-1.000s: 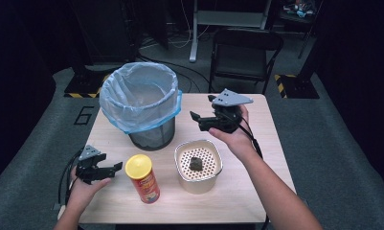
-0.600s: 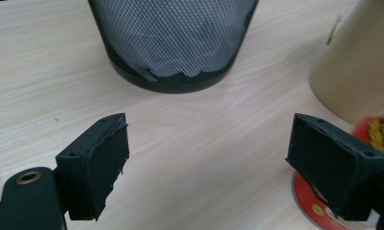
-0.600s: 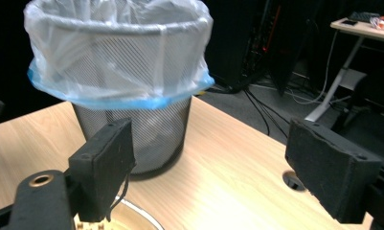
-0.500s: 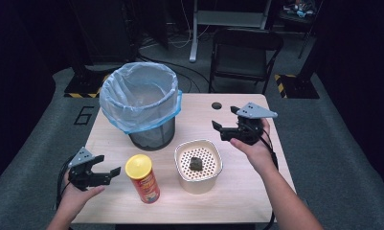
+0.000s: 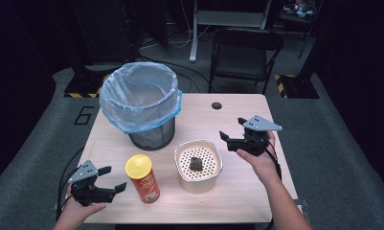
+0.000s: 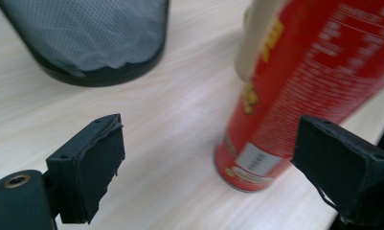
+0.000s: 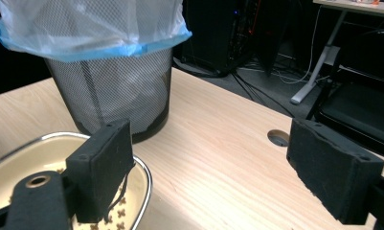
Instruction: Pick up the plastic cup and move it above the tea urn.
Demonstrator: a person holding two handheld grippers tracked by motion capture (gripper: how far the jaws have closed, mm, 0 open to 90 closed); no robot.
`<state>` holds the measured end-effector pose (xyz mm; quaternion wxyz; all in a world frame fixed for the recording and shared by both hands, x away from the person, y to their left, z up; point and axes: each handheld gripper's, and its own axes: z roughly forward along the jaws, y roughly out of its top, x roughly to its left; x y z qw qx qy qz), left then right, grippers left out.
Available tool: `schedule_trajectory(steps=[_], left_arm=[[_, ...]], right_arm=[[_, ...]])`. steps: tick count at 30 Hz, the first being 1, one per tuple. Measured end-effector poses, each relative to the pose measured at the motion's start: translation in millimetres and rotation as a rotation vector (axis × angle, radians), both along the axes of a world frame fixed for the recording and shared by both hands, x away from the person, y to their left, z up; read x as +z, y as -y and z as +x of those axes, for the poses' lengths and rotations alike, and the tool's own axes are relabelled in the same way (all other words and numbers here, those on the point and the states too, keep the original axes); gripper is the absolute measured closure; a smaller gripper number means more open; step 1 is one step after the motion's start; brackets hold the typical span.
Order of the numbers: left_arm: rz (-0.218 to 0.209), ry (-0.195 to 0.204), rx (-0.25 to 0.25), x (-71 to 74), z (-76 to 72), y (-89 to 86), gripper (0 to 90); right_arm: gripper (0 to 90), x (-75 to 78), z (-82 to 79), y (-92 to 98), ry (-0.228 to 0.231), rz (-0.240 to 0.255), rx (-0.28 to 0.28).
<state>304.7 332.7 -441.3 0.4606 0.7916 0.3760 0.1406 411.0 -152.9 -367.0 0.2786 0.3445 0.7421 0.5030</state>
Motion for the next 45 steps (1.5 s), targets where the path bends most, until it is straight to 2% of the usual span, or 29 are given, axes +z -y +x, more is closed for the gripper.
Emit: schedule_trajectory(steps=[5,8,11,13,17,19,23,28,33,38,40,42,44,45], left_arm=[[-0.024,-0.008,-0.035,-2.4,-6.1,7.5,10.6],[-0.023,-0.004,-0.055,-2.6,-9.4,13.5,10.8],[-0.018,-0.003,-0.095,-2.0,-13.4,22.6,11.5],[-0.02,0.0,-0.102,-2.1,-14.1,25.4,11.5],[-0.02,0.004,-0.125,-2.2,-12.5,36.1,11.5],[-0.015,-0.007,-0.142,-1.6,-9.4,40.0,11.5],[-0.018,-0.014,-0.143,-3.7,-2.7,47.4,11.5],[-0.046,-0.016,-0.155,-5.6,1.6,55.0,13.4],[-0.045,-0.009,-0.148,-12.7,4.5,62.3,13.4],[-0.027,0.001,-0.141,-19.2,9.6,63.6,13.8],[-0.036,0.013,-0.127,-22.0,10.8,64.9,13.8],[-0.032,0.015,-0.138,-23.6,12.4,63.7,14.1],[-0.047,0.016,-0.14,-24.9,13.0,63.9,15.0],[-0.044,0.026,-0.144,-24.9,12.9,63.7,17.1]], right_arm=[[15.6,-6.1,-3.1,2.1,0.004,-0.038,0.005],[15.6,-8.2,-5.0,3.2,-0.001,-0.025,-0.007],[15.6,-10.5,-6.6,5.4,-0.001,-0.013,-0.005],[15.6,-12.3,-8.3,6.9,-0.005,-0.005,-0.011],[15.6,-14.6,-9.8,11.1,-0.012,0.017,-0.021],[15.6,-15.1,-9.9,13.4,-0.013,0.038,-0.021],[15.6,-16.0,-10.4,16.5,-0.009,0.063,-0.029],[15.6,-20.9,-9.8,20.5,-0.019,0.064,-0.035],[15.6,-22.5,-10.0,24.6,-0.022,0.071,-0.041],[15.6,-22.8,-10.6,24.4,-0.021,0.072,-0.039],[15.6,-23.6,-11.1,23.3,-0.031,0.079,-0.043],[15.6,-25.0,-10.2,22.9,-0.033,0.074,-0.037],[15.6,-26.5,-10.0,22.2,-0.033,0.071,-0.039],[15.6,-27.2,-9.9,21.9,-0.034,0.07,-0.036]])
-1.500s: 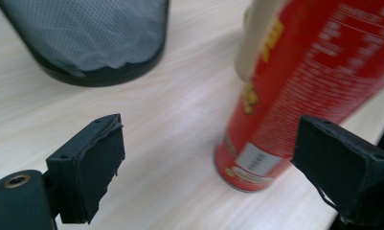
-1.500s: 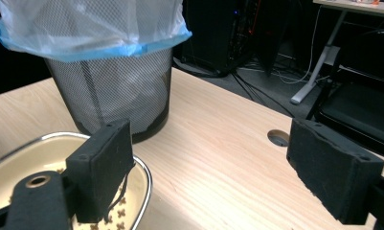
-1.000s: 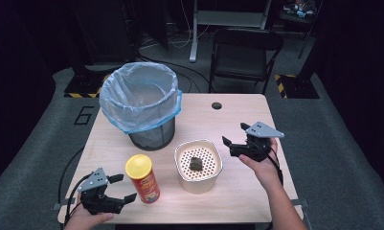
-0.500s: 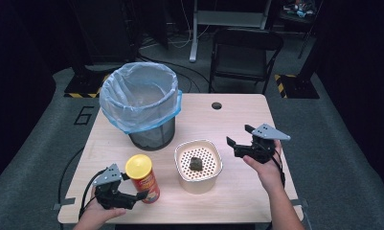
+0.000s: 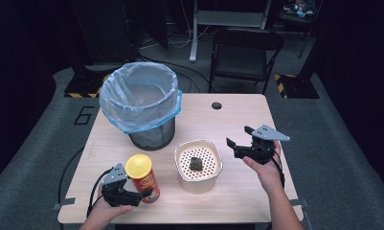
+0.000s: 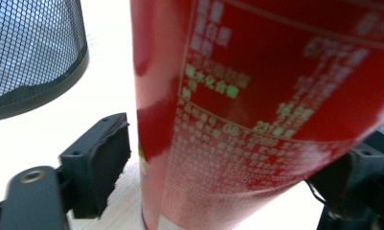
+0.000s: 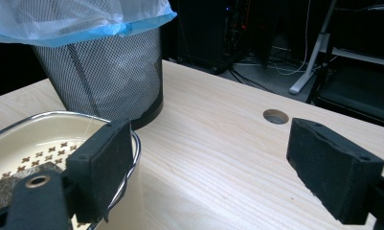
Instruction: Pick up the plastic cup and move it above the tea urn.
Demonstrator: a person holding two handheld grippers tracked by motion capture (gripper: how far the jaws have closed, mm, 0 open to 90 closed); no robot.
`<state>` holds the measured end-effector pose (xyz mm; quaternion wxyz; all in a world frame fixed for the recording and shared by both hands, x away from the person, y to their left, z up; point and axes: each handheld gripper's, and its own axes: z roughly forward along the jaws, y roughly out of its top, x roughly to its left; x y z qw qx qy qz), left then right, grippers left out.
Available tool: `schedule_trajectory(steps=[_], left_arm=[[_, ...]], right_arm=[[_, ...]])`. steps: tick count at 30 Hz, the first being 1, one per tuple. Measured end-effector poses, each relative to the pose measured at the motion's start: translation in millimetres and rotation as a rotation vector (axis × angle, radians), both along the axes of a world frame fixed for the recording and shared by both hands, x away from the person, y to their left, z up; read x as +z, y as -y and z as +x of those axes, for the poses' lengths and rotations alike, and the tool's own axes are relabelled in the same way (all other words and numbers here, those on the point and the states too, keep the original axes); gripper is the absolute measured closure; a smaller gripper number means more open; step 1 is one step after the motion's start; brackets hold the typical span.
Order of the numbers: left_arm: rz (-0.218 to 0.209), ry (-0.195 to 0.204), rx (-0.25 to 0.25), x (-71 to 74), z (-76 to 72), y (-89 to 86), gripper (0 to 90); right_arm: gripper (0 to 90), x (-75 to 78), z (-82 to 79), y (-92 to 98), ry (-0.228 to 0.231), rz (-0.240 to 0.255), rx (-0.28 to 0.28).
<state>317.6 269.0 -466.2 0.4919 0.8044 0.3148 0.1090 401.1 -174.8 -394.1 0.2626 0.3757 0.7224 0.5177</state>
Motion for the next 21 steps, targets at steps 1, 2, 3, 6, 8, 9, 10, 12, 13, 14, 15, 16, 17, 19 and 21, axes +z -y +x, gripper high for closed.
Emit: schedule_trajectory(steps=[1,2,3,6,8,9,10,12,13,14,15,16,17,19,21], left_arm=[[-0.002,0.002,-0.001,0.1,-0.5,0.6,19.4],[0.006,0.016,-0.001,0.3,-0.5,1.1,19.7],[0.015,0.023,-0.004,0.8,-1.0,1.4,20.1],[0.043,0.056,0.0,3.3,-3.8,3.3,21.9],[0.058,0.082,-0.002,5.1,-5.6,4.1,23.0],[0.042,0.078,0.006,5.4,-6.6,5.7,23.4],[0.046,0.078,0.006,5.8,-6.9,6.1,23.5],[0.049,0.092,0.015,5.4,-7.4,7.2,23.5],[0.057,0.086,0.006,6.5,-7.7,6.6,23.5],[0.057,0.091,0.008,6.9,-8.0,6.7,23.5],[0.067,0.095,0.004,8.1,-7.9,5.9,23.5],[0.049,0.091,0.012,9.2,-8.7,6.6,23.5],[0.051,0.098,0.013,10.7,-8.9,6.0,23.5],[0.036,0.103,0.023,14.1,-9.3,5.3,23.5],[0.034,0.1,0.025,18.4,-9.0,3.6,23.5]], right_arm=[[15.6,-0.5,-0.3,0.0,-0.001,-0.003,-0.004],[15.6,-1.0,-0.3,0.2,-0.003,-0.006,-0.006],[15.7,-1.7,0.2,1.1,0.002,-0.015,-0.005],[16.0,-3.8,0.0,2.2,-0.008,-0.012,-0.013],[16.1,-5.0,0.1,3.4,-0.007,-0.018,-0.016],[16.3,-5.6,0.2,3.6,-0.009,-0.019,-0.015],[16.5,-6.3,0.2,3.8,-0.01,-0.02,-0.016],[16.5,-7.6,0.2,4.2,-0.01,-0.024,-0.02],[16.6,-8.0,0.1,4.7,-0.012,-0.026,-0.019],[16.7,-8.6,-0.2,4.7,-0.018,-0.022,-0.025],[16.8,-9.0,0.3,5.8,-0.012,-0.027,-0.02],[16.9,-9.3,0.3,6.2,-0.016,-0.023,-0.027],[16.8,-9.5,0.3,6.7,-0.018,-0.024,-0.032],[17.1,-10.1,0.4,7.7,-0.016,-0.024,-0.032],[17.3,-11.2,0.0,8.6,-0.015,-0.023,-0.036]])
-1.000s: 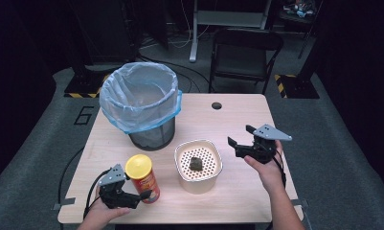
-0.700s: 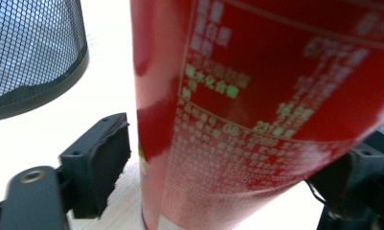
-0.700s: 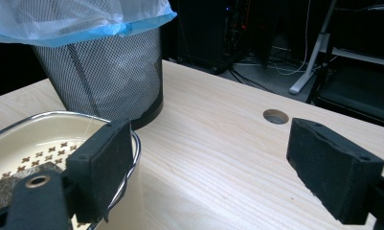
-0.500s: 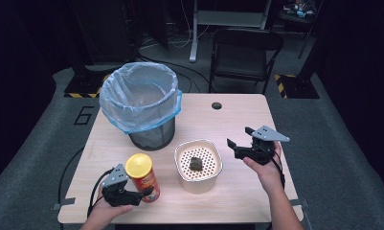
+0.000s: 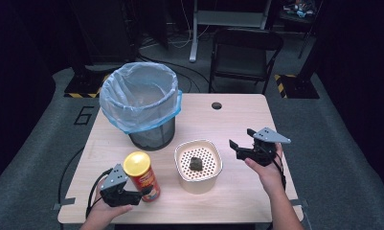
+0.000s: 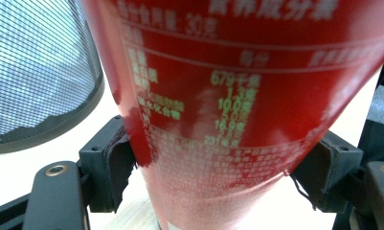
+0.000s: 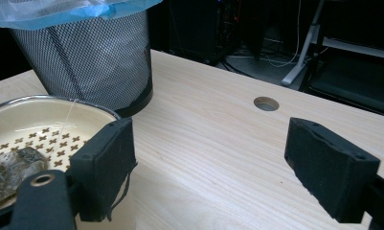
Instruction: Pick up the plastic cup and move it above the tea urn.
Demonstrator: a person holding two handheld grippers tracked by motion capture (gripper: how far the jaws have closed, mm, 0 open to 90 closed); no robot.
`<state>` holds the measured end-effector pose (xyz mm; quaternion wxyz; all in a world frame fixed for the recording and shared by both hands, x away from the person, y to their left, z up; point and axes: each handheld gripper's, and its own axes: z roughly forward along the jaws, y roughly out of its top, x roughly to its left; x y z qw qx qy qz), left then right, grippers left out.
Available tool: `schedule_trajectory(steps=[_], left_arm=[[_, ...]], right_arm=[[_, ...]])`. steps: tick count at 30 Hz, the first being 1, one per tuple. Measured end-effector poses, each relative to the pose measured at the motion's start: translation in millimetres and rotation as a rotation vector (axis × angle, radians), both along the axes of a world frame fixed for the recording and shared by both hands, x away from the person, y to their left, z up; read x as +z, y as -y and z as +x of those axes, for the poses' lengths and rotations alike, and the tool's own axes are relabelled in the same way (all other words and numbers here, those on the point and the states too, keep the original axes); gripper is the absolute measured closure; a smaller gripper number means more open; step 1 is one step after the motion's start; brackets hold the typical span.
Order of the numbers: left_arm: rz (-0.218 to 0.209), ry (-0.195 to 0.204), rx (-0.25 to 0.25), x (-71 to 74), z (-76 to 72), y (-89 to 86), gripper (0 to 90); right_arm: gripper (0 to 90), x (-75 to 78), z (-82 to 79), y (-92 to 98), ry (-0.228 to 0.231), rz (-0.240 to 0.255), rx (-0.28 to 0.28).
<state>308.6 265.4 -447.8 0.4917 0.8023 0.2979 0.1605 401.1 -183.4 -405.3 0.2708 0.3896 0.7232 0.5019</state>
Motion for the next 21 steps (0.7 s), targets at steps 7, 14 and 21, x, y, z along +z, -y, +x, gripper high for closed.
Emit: schedule_trajectory(steps=[7,14,21], left_arm=[[-0.005,-0.011,0.016,15.7,4.8,-6.0,23.6],[0.008,-0.005,0.03,37.1,7.8,-7.0,23.6],[0.025,0.004,0.043,65.7,12.8,-5.8,23.6]], right_arm=[[17.9,-6.0,1.4,2.7,-0.003,-0.013,-0.024],[18.0,-10.1,-0.8,4.5,-0.009,-0.029,-0.024],[18.1,-11.7,0.1,4.7,-0.015,-0.026,-0.024]])
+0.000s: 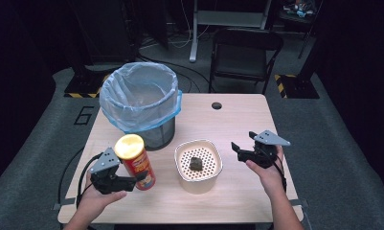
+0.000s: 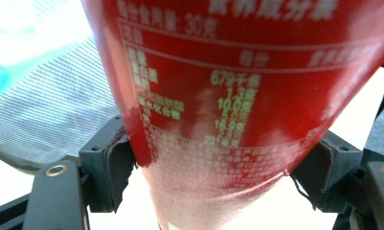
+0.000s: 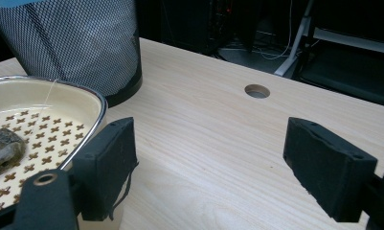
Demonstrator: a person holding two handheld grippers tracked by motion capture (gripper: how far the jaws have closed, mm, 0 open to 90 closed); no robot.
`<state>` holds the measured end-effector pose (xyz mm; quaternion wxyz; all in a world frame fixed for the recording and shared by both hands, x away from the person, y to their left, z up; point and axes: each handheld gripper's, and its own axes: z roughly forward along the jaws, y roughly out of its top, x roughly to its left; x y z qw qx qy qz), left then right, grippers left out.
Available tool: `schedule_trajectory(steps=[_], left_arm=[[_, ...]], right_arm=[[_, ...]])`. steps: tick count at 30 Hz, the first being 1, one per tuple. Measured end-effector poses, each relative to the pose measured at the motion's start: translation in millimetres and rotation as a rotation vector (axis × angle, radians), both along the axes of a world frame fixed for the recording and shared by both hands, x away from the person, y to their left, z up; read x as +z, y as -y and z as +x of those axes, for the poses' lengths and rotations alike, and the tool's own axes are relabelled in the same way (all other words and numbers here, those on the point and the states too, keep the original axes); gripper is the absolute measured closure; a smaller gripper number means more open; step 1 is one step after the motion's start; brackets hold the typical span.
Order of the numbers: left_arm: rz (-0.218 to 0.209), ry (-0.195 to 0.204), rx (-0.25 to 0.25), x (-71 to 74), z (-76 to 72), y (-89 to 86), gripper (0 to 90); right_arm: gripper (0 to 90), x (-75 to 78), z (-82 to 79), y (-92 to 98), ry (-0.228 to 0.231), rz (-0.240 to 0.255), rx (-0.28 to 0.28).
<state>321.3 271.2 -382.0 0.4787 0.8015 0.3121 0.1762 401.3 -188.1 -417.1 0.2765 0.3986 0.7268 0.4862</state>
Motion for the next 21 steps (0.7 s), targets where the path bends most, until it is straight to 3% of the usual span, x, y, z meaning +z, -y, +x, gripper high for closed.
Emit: schedule_trajectory(steps=[8,16,21], left_arm=[[0.007,0.009,0.016,35.6,7.1,-0.7,23.6],[-0.011,-0.002,0.034,70.7,13.8,-2.0,23.6],[-0.008,0.019,0.053,91.7,18.5,-1.1,23.6]], right_arm=[[18.1,-1.2,2.0,-0.4,-0.006,-0.013,0.004],[18.2,-1.9,4.0,1.0,-0.011,-0.003,-0.002],[18.1,-3.1,4.5,0.8,-0.012,-0.006,0.006]])
